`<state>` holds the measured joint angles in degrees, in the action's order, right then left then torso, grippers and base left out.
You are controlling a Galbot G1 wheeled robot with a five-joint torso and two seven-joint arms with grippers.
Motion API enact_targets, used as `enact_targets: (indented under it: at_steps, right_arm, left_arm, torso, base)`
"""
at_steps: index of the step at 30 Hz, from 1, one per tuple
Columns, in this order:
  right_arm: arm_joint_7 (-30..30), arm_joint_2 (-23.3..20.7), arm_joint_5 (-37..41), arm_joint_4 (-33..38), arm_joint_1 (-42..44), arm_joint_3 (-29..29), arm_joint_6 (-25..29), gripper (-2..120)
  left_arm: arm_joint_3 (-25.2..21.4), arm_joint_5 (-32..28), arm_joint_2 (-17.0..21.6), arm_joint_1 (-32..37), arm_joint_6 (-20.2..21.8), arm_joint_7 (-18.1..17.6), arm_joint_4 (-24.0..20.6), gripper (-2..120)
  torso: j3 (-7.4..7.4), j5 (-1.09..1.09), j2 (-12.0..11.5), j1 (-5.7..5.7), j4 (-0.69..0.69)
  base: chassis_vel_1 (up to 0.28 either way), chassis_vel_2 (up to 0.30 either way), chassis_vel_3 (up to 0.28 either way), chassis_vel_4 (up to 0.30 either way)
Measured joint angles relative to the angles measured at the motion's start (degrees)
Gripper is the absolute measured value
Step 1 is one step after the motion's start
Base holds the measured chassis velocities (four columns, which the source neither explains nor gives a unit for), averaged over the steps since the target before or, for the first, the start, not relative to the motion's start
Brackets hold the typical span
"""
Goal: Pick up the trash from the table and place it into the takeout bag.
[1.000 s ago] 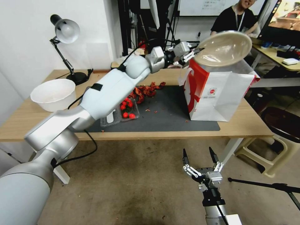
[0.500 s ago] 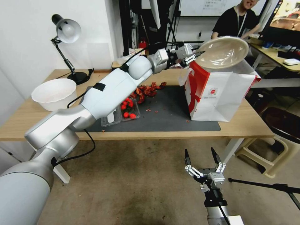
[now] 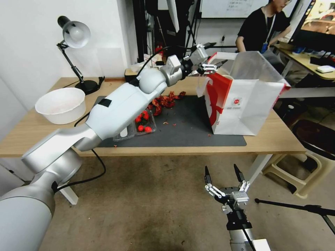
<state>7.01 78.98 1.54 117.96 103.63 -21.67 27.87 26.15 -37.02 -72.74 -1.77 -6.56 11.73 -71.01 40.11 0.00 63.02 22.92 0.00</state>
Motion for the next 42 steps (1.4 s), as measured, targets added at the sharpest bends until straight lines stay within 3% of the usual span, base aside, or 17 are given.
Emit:
enact_targets:
  at_steps: [1,2,5,6,8,9,12,13,18,26,30,32,34,36,39,40,42]
  right_arm:
    - [0.0,0.02,-0.02,-0.04,-0.02,0.03,0.0,100]
    - [0.0,0.02,-0.02,-0.04,-0.02,0.03,0.0,100]
    - [0.0,0.07,-0.11,-0.28,-0.1,0.19,0.0,100]
    - [0.0,0.07,-0.11,-0.28,-0.1,0.19,0.0,100]
    - [-0.01,0.06,-0.14,-0.37,-0.25,0.29,-0.02,100]
    - [-0.01,0.06,-0.14,-0.37,-0.25,0.29,-0.02,100]
    - [0.0,0.06,-0.19,-0.48,-0.46,0.44,-0.2,100]
    - [0.0,0.06,-0.19,-0.48,-0.46,0.44,-0.2,100]
    - [-0.01,0.09,-0.38,-0.49,-0.54,0.7,-0.43,100]
    - [-0.01,0.07,-0.41,-0.45,-0.54,0.76,-0.48,100]
    - [0.0,-0.05,-0.43,-0.3,-0.54,0.77,-0.56,100]
    - [-0.01,-0.24,-0.38,-0.05,-0.53,0.76,-0.63,100]
    - [-0.01,-0.34,-0.33,0.0,-0.53,0.69,-0.67,100]
    - [-0.01,-0.49,-0.22,0.08,-0.55,0.57,-0.7,100]
    - [-0.02,-0.64,-0.11,0.23,-0.56,0.56,-0.76,100]
    - [-0.01,-0.77,0.0,0.36,-0.58,0.45,-0.8,100]
    - [-0.01,-0.86,0.09,0.49,-0.6,0.48,-0.87,100]
  left_arm:
    - [-0.83,-1.44,0.46,1.12,2.12,-3.23,-1.67,96]
    - [-0.83,-1.44,0.46,1.12,2.12,-3.23,-1.67,96]
    - [-2.98,-0.49,1.58,4.42,7.29,-14.6,-5.7,100]
    - [-2.98,-0.49,1.58,4.42,7.29,-14.6,-5.7,100]
    - [-5.02,1.25,2.51,7.2,13.53,-27.37,-9.42,100]
    - [-5.02,1.25,2.51,7.2,13.53,-27.37,-9.42,100]
    - [-7.84,2.78,3.89,10.92,20.43,-39.06,-13.42,100]
    - [-7.84,2.78,3.89,10.92,20.43,-39.06,-13.42,100]
    - [-12.63,4.12,5.63,16.2,25.91,-48.69,-16.67,100]
    - [-14.76,5.36,6.73,19.3,26.49,-49.23,-18.33,100]
    - [-18.12,7.23,9.18,25.37,26.45,-47.68,-21.59,100]
    - [-21.66,8.04,11.34,29.89,25.82,-46.29,-24.93,100]
    - [-22.9,8.34,12.11,31.12,25.48,-45.96,-26.16,100]
    - [-24.5,8.74,13.26,33.79,25.01,-45.27,-27.9,100]
    - [-26.87,9.42,14.51,37.03,23.91,-44.56,-30.29,100]
    - [-28.7,9.99,15.28,39.95,23.28,-44.24,-31.87,100]
    - [-30.92,10.82,15.91,43.8,22.17,-44.08,-33.91,100]
  torso:
    - [0.0,0.0,0.0,0.0,0.0]
    - [0.0,0.0,0.0,0.0,0.0]
    - [0.0,-0.01,0.0,0.0,0.0]
    - [0.0,-0.01,0.0,0.0,0.0]
    - [0.0,0.0,0.0,0.0,0.0]
    - [0.0,0.0,0.0,0.0,0.0]
    - [-0.01,-0.01,0.0,0.0,0.01]
    - [-0.01,-0.01,0.0,0.0,0.01]
    - [0.0,0.0,0.0,0.0,-0.01]
    - [-0.01,0.0,0.0,0.0,0.0]
    - [-0.01,-0.01,0.0,0.0,0.01]
    - [0.0,-0.03,0.0,0.0,-0.1]
    - [-0.01,0.0,0.0,0.01,-0.09]
    - [-0.01,0.06,0.01,-0.01,0.05]
    - [0.0,-0.06,0.0,0.01,-0.03]
    - [-0.01,0.01,0.01,-0.01,0.05]
    - [-0.01,0.04,0.01,-0.01,0.01]
  base:
    - [0.0,0.0,0.0,0.0]
    - [0.0,0.0,0.0,0.0]
    - [0.0,0.0,0.0,0.0]
    - [0.0,0.0,0.0,0.0]
    - [0.0,0.0,0.0,0.0]
    - [0.0,0.0,0.0,0.0]
    - [0.0,0.0,0.0,0.0]
    - [0.0,0.0,0.0,0.0]
    - [0.0,0.0,0.0,0.0]
    - [0.0,0.0,0.0,0.0]
    - [0.0,0.0,0.0,0.0]
    - [0.0,0.0,0.0,0.0]
    - [0.0,0.0,0.0,0.0]
    - [0.0,0.0,0.0,0.0]
    - [0.0,0.0,0.0,0.0]
    - [0.0,0.0,0.0,0.0]
    - [0.0,0.0,0.0,0.0]
